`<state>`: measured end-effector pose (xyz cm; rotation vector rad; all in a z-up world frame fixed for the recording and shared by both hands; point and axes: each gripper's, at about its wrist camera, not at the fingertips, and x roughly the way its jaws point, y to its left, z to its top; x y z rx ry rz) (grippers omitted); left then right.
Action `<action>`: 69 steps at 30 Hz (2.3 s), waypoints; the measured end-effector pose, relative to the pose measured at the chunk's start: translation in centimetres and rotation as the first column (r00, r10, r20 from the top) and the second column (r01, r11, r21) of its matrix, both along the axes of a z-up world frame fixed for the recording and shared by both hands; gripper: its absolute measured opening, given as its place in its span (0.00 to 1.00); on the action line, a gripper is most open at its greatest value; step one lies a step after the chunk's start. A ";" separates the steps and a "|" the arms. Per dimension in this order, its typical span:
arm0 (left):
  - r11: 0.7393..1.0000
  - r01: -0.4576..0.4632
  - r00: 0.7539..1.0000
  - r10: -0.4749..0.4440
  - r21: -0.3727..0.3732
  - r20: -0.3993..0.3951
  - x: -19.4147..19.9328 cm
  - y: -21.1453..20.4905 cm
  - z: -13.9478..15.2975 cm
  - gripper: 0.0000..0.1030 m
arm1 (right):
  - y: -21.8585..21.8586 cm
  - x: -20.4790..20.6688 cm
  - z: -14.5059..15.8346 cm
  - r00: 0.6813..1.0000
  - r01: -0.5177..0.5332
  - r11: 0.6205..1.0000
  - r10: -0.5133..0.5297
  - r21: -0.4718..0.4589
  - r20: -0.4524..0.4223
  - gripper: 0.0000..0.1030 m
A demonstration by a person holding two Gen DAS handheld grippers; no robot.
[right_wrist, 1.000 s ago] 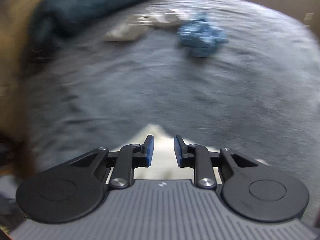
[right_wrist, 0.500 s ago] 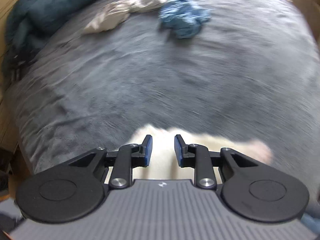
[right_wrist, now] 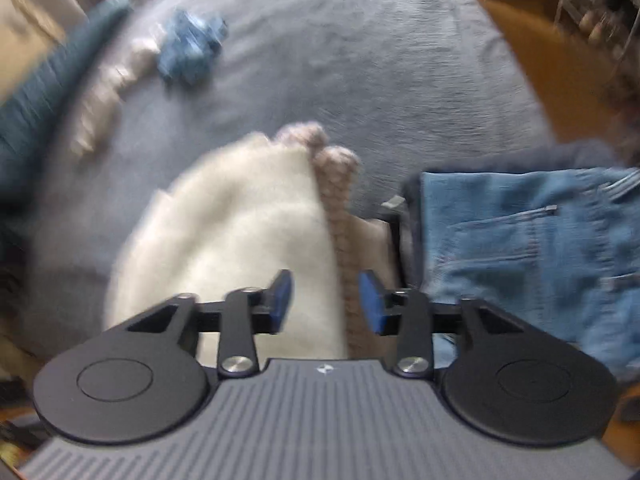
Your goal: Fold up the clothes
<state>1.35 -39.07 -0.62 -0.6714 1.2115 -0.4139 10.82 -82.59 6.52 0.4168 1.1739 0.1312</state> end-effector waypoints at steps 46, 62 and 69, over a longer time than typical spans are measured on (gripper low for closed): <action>0.903 0.054 0.999 -0.051 0.426 -0.018 -5.1 -8.0 2.0 0.69 | 9.4 -11.2 -3.3 0.838 -0.529 0.840 0.540 -0.124 0.083 0.31; 0.919 0.070 0.912 -0.217 0.388 0.348 0.1 -14.3 10.3 0.64 | 8.1 -8.7 1.3 0.927 -0.315 0.941 0.332 -0.121 0.172 0.28; 0.923 0.124 0.966 -0.197 0.365 0.169 3.1 -12.1 5.5 0.56 | 7.1 -6.2 -2.1 0.956 -0.282 0.949 0.290 -0.138 0.041 0.26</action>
